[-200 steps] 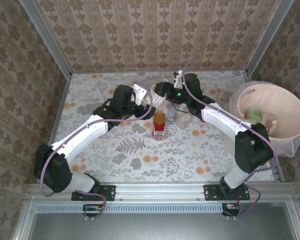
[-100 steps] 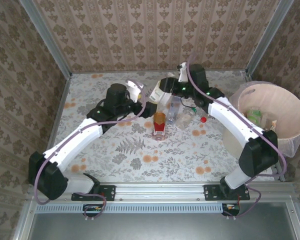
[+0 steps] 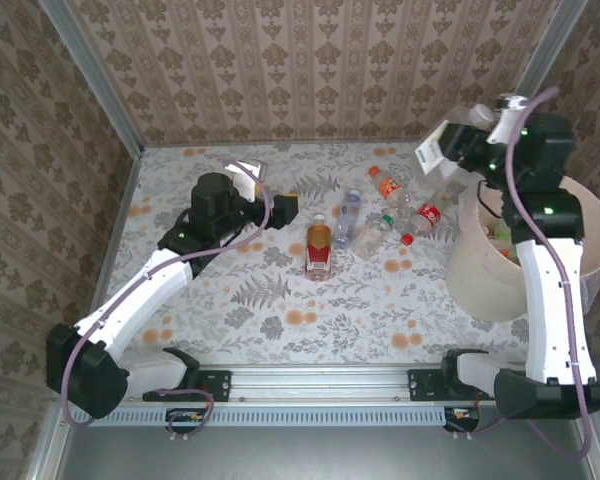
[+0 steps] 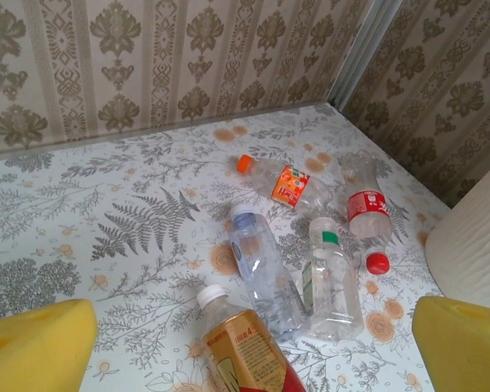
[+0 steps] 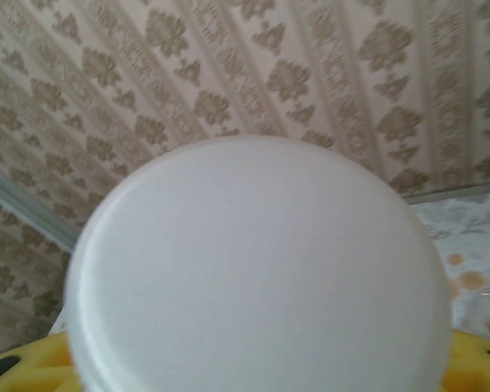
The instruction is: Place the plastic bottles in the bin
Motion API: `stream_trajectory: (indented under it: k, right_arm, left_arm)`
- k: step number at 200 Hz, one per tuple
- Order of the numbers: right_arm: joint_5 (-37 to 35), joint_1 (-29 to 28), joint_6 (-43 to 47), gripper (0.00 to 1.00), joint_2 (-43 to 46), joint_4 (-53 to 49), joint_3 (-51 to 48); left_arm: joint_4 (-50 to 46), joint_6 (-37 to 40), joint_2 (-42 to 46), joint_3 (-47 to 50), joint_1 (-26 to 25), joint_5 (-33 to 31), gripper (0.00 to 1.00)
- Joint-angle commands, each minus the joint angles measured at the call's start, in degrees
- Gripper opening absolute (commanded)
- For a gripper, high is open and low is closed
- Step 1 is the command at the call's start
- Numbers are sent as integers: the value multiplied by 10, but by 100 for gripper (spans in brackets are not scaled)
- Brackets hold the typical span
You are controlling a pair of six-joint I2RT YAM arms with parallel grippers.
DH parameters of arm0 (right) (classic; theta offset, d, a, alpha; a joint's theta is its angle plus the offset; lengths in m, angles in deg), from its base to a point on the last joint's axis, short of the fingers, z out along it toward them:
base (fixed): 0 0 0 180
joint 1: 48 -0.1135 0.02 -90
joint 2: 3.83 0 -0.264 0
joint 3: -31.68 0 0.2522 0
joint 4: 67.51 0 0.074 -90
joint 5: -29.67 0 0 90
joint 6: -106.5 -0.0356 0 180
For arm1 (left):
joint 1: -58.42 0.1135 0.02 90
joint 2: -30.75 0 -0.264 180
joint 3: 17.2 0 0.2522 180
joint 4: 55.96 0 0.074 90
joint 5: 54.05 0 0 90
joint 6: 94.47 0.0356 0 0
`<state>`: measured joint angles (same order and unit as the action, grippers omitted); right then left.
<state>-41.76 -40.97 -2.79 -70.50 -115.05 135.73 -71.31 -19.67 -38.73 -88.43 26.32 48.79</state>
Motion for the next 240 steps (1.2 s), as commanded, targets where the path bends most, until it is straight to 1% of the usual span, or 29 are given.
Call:
stream_trajectory:
  k: [1,23,39,50,65,76,89,105,122,131,166,186,203,214,224,240]
  right_arm:
    - [73,71,28,46,15,-49,25]
    - [144,164,32,46,17,-71,43]
    - [199,218,29,46,8,-78,52]
    - [229,253,34,47,-6,-108,72]
    - [262,300,55,50,-27,-160,102]
    - [271,333,78,50,-45,-210,129]
    - [245,356,111,50,-62,-271,157]
    - [177,358,152,51,-67,-334,175]
    - [79,358,183,51,-63,-375,181]
    - [53,358,195,51,-62,-390,180]
    - [80,355,214,48,-59,-418,145]
    - [88,342,218,50,-64,-417,119]
    - [94,327,217,58,-81,-412,117]
    - [87,315,211,60,-93,-406,115]
    - [81,303,203,68,-99,-397,113]
    - [81,287,192,75,-102,-374,100]
  left_arm:
    - [17,-15,-12,-5,4,-3,100]
    - [14,-20,-27,-7,4,-9,100]
    - [13,-25,-36,-8,5,-15,100]
    - [14,-29,-41,-9,5,-19,100]
    - [16,-36,-48,-10,6,-22,100]
    - [17,-40,-54,-15,7,-22,100]
    - [15,-43,-63,-22,7,-19,100]
    - [3,-44,-76,-41,8,-14,100]
    - [-7,-46,-89,-56,8,-8,100]
    - [-10,-51,-94,-61,8,-6,100]
    - [-12,-69,-110,-68,8,2,100]
    - [-8,-78,-117,-67,8,3,100]
    - [-8,-85,-122,-68,8,11,100]
    - [-6,-92,-124,-62,8,12,100]
    - [1,-98,-122,-54,8,9,100]
    - [7,-104,-118,-43,9,5,100]
